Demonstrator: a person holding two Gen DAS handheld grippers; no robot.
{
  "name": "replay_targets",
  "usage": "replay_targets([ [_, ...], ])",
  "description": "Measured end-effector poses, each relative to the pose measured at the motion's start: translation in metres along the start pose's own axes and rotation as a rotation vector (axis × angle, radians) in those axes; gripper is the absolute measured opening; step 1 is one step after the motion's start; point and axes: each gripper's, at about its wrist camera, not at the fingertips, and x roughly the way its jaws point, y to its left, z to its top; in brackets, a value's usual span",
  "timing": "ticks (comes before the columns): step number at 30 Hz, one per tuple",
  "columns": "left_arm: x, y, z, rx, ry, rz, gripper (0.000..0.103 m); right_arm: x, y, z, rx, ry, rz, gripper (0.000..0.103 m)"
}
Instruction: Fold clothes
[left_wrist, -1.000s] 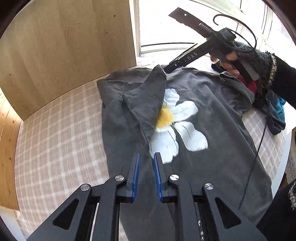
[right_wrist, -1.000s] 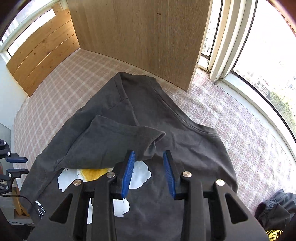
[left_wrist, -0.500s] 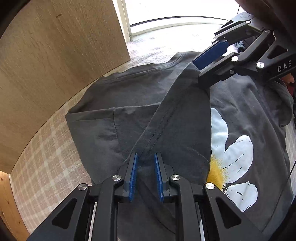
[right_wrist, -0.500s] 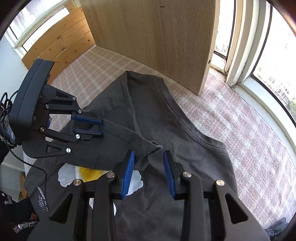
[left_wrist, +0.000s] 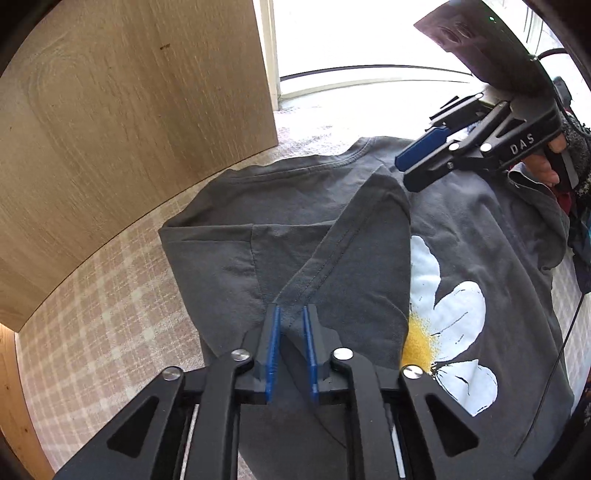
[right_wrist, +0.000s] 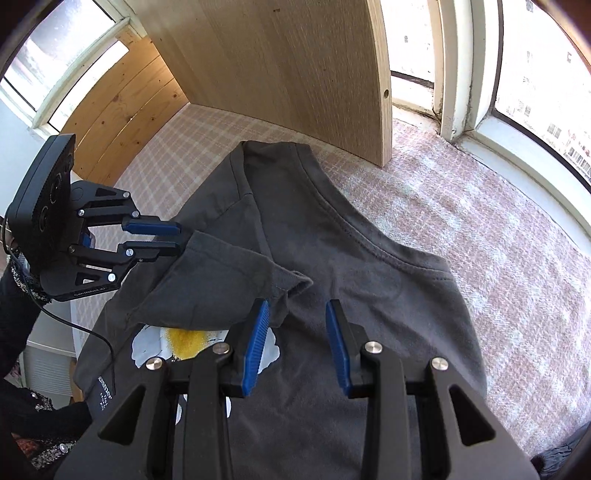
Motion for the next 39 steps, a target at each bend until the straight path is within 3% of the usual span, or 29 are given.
replay_targets([
  [6, 0.024, -0.002, 0.005, 0.077, 0.074, 0.000, 0.026, 0.002, 0.004, 0.000, -0.016, 0.016, -0.001, 0.032],
  [9, 0.027, -0.007, 0.007, 0.104, 0.076, -0.002, 0.006, 0.001, 0.002, -0.001, -0.016, 0.013, -0.002, 0.032],
  [10, 0.025, -0.008, 0.007, 0.107, 0.067, 0.001, 0.005, 0.001, 0.002, -0.002, -0.016, 0.014, -0.004, 0.032],
  [21, -0.069, -0.012, -0.018, -0.025, -0.140, -0.025, 0.004, 0.000, 0.015, 0.002, -0.098, 0.008, 0.029, 0.032],
  [28, -0.059, -0.011, -0.053, -0.101, -0.085, -0.010, 0.004, 0.030, 0.046, 0.027, -0.196, 0.034, 0.043, 0.037],
  [34, -0.084, -0.022, -0.070, -0.106, -0.136, 0.048, 0.004, 0.054, 0.055, 0.036, -0.232, 0.089, 0.023, 0.037],
  [39, -0.066, -0.020, -0.089, -0.101, -0.032, 0.043, 0.011, 0.054, 0.051, 0.038, -0.222, 0.073, -0.022, 0.037],
])
